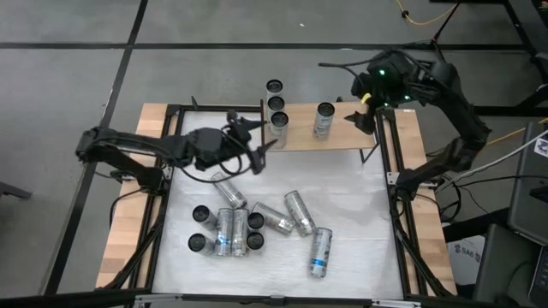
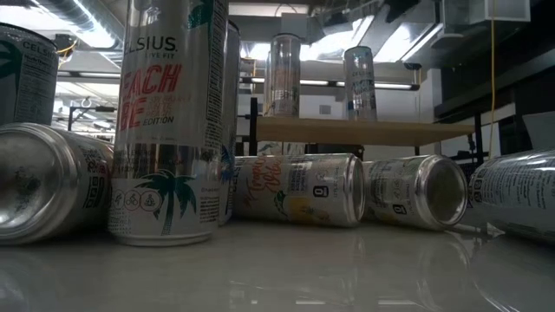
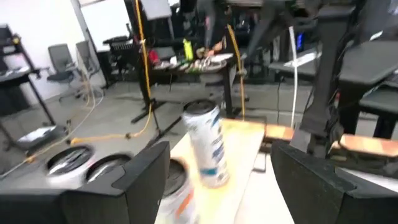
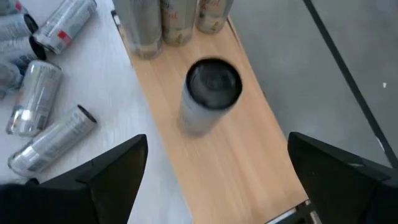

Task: Place canned beverage on shelf
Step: Put the blue soda can on the shelf

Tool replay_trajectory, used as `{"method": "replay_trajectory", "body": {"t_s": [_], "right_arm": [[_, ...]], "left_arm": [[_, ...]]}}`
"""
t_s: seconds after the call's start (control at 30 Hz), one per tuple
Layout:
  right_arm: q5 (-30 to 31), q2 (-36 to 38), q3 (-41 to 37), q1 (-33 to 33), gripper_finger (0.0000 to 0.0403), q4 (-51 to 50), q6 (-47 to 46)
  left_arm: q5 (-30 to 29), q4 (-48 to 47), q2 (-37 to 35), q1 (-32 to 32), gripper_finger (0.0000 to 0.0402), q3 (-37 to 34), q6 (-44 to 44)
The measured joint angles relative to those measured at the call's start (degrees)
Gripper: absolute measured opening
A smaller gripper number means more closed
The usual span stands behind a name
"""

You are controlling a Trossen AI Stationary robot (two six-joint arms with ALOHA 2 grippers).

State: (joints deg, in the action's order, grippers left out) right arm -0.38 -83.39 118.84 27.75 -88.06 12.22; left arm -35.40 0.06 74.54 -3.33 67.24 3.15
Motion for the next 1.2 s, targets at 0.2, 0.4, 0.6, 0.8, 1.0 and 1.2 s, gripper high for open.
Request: {"method": "replay_trajectory", "body": {"t_s": [0.2,0.4,0.6,0.8,1.0,1.2], "right_arm": [[0.8,12.8,-23.5,0.0,0.0376,18.0,-1.9],[0.8,25.8,-45.8,0.0,0.0376,36.9,-4.1],[0.8,31.5,-60.3,0.0,0.0376,50.2,-4.7],[-0.2,30.1,-66.5,0.0,0.0376,56.9,-4.7],[-0.1,26.4,-66.8,0.0,0.0376,60.3,-4.7],[0.4,22.5,-66.8,0.0,0.0376,62.6,-5.4]], "left_arm": [[0.0,-11.6,-6.4,2.1,0.0272,0.0,-3.0],[0.0,-19.1,-12.6,3.5,0.0272,0.0,-3.1],[-0.1,-20.2,-16.3,4.7,0.0272,0.0,-3.1],[0.0,-20.3,-16.9,5.4,0.0272,0.0,-3.1],[0.0,-21.3,-16.4,6.0,0.0272,0.0,-3.6],[0.0,-21.3,-16.5,5.9,0.0272,0.0,-4.5]]}}
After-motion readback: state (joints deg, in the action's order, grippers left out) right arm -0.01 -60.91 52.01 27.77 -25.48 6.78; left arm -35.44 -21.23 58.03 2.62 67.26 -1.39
